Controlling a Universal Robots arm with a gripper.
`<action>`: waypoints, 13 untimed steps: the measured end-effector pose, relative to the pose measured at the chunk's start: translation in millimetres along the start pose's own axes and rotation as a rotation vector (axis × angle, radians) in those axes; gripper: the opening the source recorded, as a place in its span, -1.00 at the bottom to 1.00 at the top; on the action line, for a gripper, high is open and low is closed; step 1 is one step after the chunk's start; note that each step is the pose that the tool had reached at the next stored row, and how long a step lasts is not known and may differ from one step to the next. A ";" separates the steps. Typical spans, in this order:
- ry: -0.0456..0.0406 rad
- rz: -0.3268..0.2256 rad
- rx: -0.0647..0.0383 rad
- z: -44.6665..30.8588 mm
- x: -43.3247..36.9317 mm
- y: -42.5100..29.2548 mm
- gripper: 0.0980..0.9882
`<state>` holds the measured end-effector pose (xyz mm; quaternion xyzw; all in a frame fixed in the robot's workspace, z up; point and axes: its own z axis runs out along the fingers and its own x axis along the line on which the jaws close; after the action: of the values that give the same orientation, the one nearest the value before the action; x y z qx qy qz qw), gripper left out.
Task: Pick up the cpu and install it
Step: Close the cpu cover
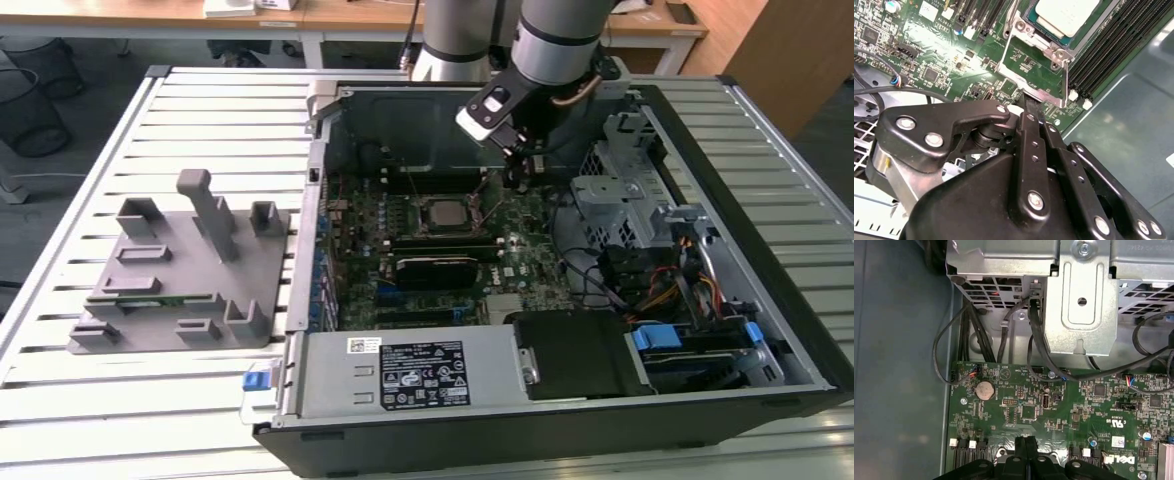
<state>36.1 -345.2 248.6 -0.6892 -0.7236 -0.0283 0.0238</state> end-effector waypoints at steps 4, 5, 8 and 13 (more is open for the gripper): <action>0.0000 0.000 0.000 0.0 0.1 -1.1 -0.98; 0.0000 0.000 0.000 0.0 0.1 -1.8 -0.98; 0.0001 0.000 0.000 0.0 0.2 -3.8 -0.98; 0.0001 0.000 0.000 0.0 0.3 -6.7 -0.98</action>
<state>29.4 -345.2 248.6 -0.6892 -0.7236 -0.0283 0.0238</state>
